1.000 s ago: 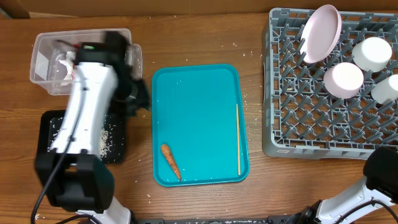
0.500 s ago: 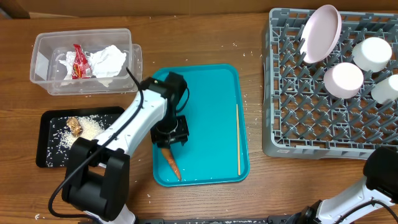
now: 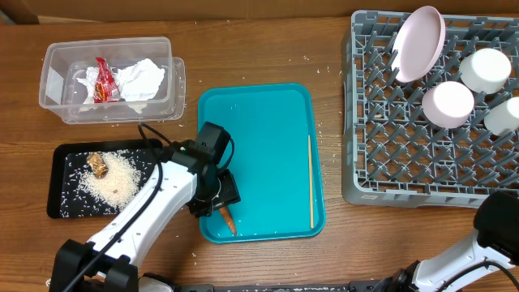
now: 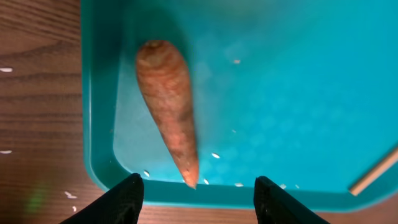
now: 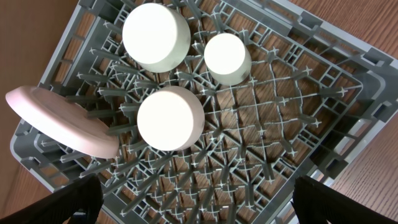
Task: Sort waste into correct bins and load items into the dishwasher
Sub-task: 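Reach the left gripper to the carrot on the teal tray and grasp it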
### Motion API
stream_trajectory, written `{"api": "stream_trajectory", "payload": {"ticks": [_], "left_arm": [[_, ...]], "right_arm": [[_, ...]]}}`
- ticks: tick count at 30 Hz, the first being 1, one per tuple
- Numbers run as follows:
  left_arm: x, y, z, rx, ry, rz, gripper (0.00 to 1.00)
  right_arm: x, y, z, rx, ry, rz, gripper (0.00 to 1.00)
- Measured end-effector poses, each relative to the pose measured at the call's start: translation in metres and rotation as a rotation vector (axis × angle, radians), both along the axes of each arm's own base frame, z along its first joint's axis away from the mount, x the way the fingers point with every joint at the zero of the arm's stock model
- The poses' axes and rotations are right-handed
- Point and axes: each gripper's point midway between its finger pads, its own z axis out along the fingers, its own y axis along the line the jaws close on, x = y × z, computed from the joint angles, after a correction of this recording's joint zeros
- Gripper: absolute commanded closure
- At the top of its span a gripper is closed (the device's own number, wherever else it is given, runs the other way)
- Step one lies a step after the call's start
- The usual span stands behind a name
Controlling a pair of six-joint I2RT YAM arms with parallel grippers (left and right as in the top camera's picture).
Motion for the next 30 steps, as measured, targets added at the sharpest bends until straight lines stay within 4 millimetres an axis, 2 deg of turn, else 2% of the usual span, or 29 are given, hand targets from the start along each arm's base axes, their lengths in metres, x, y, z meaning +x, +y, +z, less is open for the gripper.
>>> {"api": "stream_trajectory", "payload": {"ticks": [11, 18, 23, 26, 30], "left_arm": [[0.001, 0.009, -0.03, 0.055, 0.005, 0.079, 0.42], [0.005, 0.013, -0.055, 0.113, 0.047, 0.097, 0.47], [0.009, 0.013, -0.056, 0.118, 0.043, 0.101, 0.6], [0.009, 0.013, -0.056, 0.119, 0.041, 0.101, 0.82], [0.009, 0.013, -0.055, 0.122, 0.049, 0.103, 0.89]], "right_arm": [[0.0, 0.0, 0.0, 0.0, -0.001, 0.001, 0.0], [0.0, 0.0, 0.0, 0.001, -0.001, 0.0, 0.0], [0.0, 0.001, 0.0, 0.002, -0.002, 0.002, 0.0], [0.0, 0.0, 0.0, 0.002, -0.002, 0.001, 0.0], [0.0, 0.0, 0.0, 0.002, -0.002, 0.001, 0.0]]}}
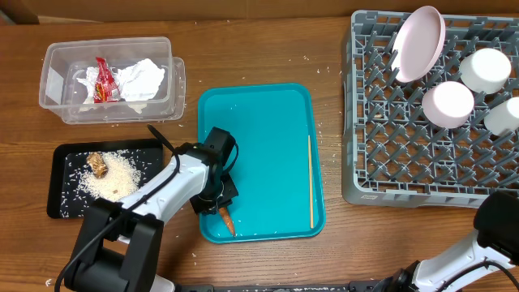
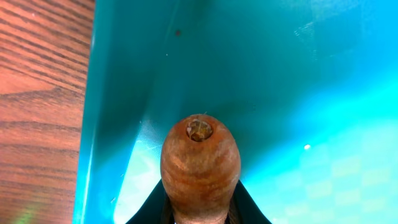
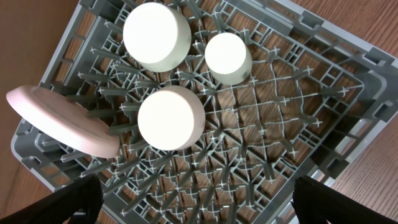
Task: Sort waste into correct bins and load items into the dishwasher
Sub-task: 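Reach the left gripper to the carrot on the teal tray and grasp it, then carry the carrot left and lower it onto the rice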
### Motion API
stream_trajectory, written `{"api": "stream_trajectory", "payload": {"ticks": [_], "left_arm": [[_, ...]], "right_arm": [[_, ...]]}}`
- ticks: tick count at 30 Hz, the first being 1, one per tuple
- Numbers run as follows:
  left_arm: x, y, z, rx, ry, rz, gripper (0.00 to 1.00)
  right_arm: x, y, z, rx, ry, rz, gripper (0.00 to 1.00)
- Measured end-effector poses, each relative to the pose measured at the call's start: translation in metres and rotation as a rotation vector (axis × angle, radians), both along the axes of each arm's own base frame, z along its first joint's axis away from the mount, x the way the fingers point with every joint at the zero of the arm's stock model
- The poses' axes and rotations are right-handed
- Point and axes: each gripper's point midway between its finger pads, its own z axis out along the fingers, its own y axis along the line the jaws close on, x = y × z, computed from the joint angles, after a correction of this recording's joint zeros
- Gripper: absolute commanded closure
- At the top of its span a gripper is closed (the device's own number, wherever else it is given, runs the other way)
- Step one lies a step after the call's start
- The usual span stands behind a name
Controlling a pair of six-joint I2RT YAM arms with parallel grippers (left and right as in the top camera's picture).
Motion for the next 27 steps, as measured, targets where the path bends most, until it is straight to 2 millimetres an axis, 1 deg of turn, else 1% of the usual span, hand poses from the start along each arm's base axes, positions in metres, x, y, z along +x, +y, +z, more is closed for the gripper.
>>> {"api": "stream_trajectory", "payload": {"ticks": [6, 9, 11, 14, 15, 16, 17, 20, 22, 23, 24, 27], "left_arm": [[-0.002, 0.002, 0.003, 0.021, 0.043, -0.001, 0.9], [-0.006, 0.007, 0.012, 0.053, 0.076, -0.005, 0.89], [-0.002, 0.012, 0.023, 0.076, 0.084, 0.003, 0.88], [0.013, 0.031, 0.043, 0.113, 0.072, 0.06, 0.89], [0.019, 0.04, 0.048, 0.122, 0.059, 0.086, 0.89], [0.022, 0.044, 0.051, 0.124, 0.052, 0.099, 0.89], [0.031, 0.06, 0.058, 0.136, 0.025, 0.15, 0.88], [0.042, 0.096, 0.07, 0.148, -0.02, 0.257, 0.88], [0.048, 0.126, 0.073, 0.155, -0.052, 0.342, 0.87], [0.051, 0.138, 0.074, 0.158, -0.067, 0.375, 0.86], [0.055, 0.155, 0.074, 0.161, -0.089, 0.42, 0.86], [0.064, 0.193, 0.075, 0.175, -0.153, 0.519, 0.85]], "right_arm": [[0.0, 0.0, 0.0, 0.0, 0.0, 0.001, 0.0], [0.0, 0.0, 0.0, 0.0, 0.0, 0.0, 0.0], [0.0, 0.0, 0.0, 0.0, -0.001, 0.0, 0.0], [0.0, 0.0, 0.0, -0.001, -0.001, 0.0, 0.0], [0.0, 0.0, 0.0, 0.0, 0.0, 0.001, 0.0], [0.0, 0.0, 0.0, 0.0, -0.001, 0.001, 0.0], [0.0, 0.0, 0.0, 0.0, 0.0, 0.001, 0.0], [0.0, 0.0, 0.0, 0.0, 0.0, 0.001, 0.0], [0.0, 0.0, 0.0, 0.0, 0.0, 0.001, 0.0], [0.0, 0.0, 0.0, 0.0, 0.0, 0.001, 0.0], [0.0, 0.0, 0.0, 0.0, 0.0, 0.001, 0.0], [0.0, 0.0, 0.0, 0.0, 0.0, 0.001, 0.0]]}}
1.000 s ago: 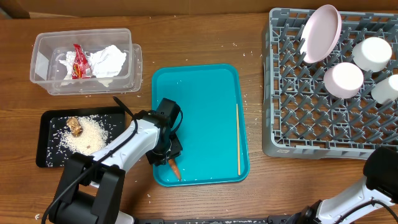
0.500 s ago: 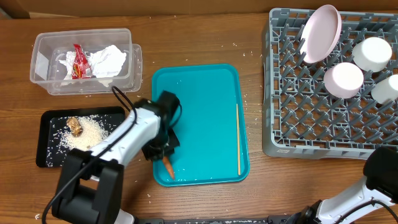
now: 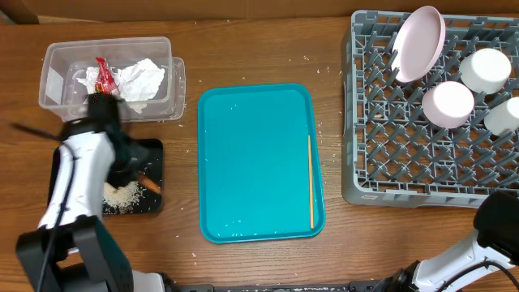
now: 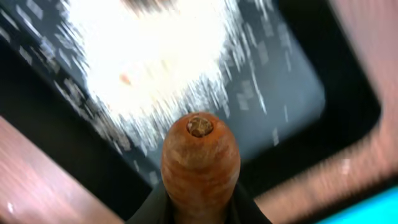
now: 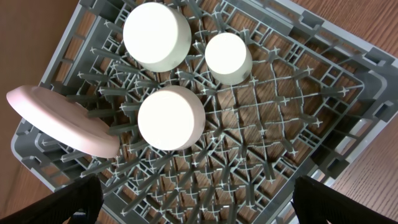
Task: Sort waste into correct bins and load items into the dishwasher
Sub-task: 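Carry the carrot left and lower it onto the rice, then release the carrot and raise the left gripper above the black tray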
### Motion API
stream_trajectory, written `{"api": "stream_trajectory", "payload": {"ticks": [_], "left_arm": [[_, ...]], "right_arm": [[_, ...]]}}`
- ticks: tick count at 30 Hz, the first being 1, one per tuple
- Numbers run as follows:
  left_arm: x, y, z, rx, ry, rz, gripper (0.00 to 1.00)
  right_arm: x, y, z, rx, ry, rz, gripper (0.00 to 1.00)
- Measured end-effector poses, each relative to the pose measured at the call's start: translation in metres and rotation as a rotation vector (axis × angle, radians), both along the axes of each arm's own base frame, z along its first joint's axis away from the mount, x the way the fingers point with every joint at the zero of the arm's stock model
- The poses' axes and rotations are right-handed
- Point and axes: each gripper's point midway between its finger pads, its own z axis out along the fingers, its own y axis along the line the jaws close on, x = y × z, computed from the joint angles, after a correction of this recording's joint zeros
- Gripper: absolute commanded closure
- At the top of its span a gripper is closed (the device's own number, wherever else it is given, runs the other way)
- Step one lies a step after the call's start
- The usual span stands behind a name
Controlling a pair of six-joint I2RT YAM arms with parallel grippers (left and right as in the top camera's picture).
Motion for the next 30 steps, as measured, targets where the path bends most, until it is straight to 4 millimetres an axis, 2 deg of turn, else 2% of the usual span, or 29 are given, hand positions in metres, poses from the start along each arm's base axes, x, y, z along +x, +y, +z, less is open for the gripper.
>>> {"api": "stream_trajectory", "payload": {"ticks": [4, 7, 14, 20, 22, 27, 30], "left_arm": [[0.009, 0.039, 0.003, 0.036, -0.083, 0.092, 0.81], [0.015, 0.052, 0.004, 0.055, -0.12, 0.108, 0.8], [0.021, 0.064, -0.003, 0.123, -0.152, 0.067, 0.77], [0.013, 0.064, -0.017, 0.137, -0.128, 0.046, 0.74], [0.01, 0.063, -0.022, 0.138, -0.12, 0.044, 0.7], [0.005, 0.061, -0.029, 0.136, -0.108, 0.033, 0.45], [0.006, 0.062, -0.029, 0.14, -0.111, 0.031, 0.44]], "right_arm": [[0.0, 0.0, 0.0, 0.0, -0.001, 0.0, 0.0], [0.0, 0.0, 0.0, 0.0, -0.001, 0.0, 0.0], [0.0, 0.0, 0.0, 0.0, -0.001, 0.001, 0.0], [0.0, 0.0, 0.0, 0.0, -0.001, 0.0, 0.0], [0.0, 0.0, 0.0, 0.0, -0.001, 0.001, 0.0], [0.0, 0.0, 0.0, 0.0, 0.0, 0.0, 0.0], [0.0, 0.0, 0.0, 0.0, 0.0, 0.0, 0.0]]}}
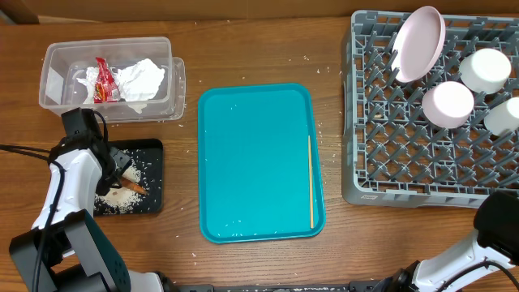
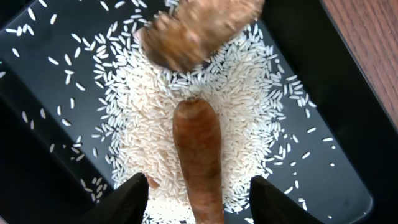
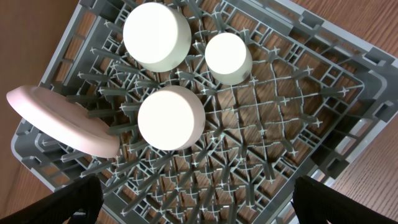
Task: Sort waste into correct bins and load items into the dishwasher
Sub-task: 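Release the carrot and raise the left gripper above the black tray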
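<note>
An orange carrot (image 2: 199, 162) lies on the spilled rice (image 2: 186, 93) in the black tray (image 1: 146, 203), with a brown food lump (image 2: 199, 28) just beyond its blunt end. My left gripper (image 2: 198, 202) hangs open right over it, one finger on each side, apart from the carrot. A wooden chopstick (image 1: 310, 182) lies along the right side of the teal tray (image 1: 259, 162). My right gripper (image 3: 189, 198) stays open above the grey dish rack (image 1: 381, 174), which holds a pink plate (image 1: 418, 45) and three white cups (image 1: 448, 104).
A clear plastic bin (image 1: 166, 89) with a red wrapper and crumpled white paper stands at the back left, behind the black tray. Rice grains are scattered on the wooden table around the trays.
My left gripper has opened and the carrot now lies on the rice in the black tray. The right arm has not moved.
My left gripper was open above the carrot in the teal tray's front left corner. Then it was shut on the carrot there. Then it held the carrot over the black tray. Now the carrot rests in the rice and the jaws are open.
</note>
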### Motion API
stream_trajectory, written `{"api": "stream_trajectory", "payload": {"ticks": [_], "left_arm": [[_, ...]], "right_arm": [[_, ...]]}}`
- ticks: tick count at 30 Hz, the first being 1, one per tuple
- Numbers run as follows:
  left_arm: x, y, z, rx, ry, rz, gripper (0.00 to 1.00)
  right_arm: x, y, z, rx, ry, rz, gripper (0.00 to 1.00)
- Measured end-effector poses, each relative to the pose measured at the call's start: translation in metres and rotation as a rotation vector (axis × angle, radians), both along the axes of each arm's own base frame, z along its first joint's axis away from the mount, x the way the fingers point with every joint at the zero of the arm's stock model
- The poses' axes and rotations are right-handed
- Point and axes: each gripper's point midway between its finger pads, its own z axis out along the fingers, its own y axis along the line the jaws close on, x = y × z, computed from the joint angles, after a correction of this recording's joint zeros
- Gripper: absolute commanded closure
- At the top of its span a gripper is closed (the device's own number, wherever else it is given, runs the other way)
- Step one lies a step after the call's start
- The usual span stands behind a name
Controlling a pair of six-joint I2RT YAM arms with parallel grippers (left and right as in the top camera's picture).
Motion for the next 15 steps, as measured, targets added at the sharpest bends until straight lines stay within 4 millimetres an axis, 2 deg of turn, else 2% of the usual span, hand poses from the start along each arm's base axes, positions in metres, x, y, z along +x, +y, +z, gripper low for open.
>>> {"api": "stream_trajectory", "payload": {"ticks": [5, 8, 11, 15], "left_arm": [[-0.004, -0.004, 0.0, -0.018, 0.024, -0.028, 0.46], [-0.003, -0.008, 0.01, -0.043, 0.036, -0.045, 0.48], [0.011, -0.013, 0.034, -0.069, -0.015, -0.08, 0.48], [0.037, -0.036, 0.085, -0.094, -0.164, -0.17, 0.46]], "right_arm": [[0.0, 0.0, 0.0, 0.0, 0.0, 0.0, 0.0], [0.0, 0.0, 0.0, 0.001, 0.0, 0.0, 0.0], [0.0, 0.0, 0.0, 0.001, 0.0, 0.0, 0.0], [0.0, 0.0, 0.0, 0.0, 0.0, 0.0, 0.0]]}}
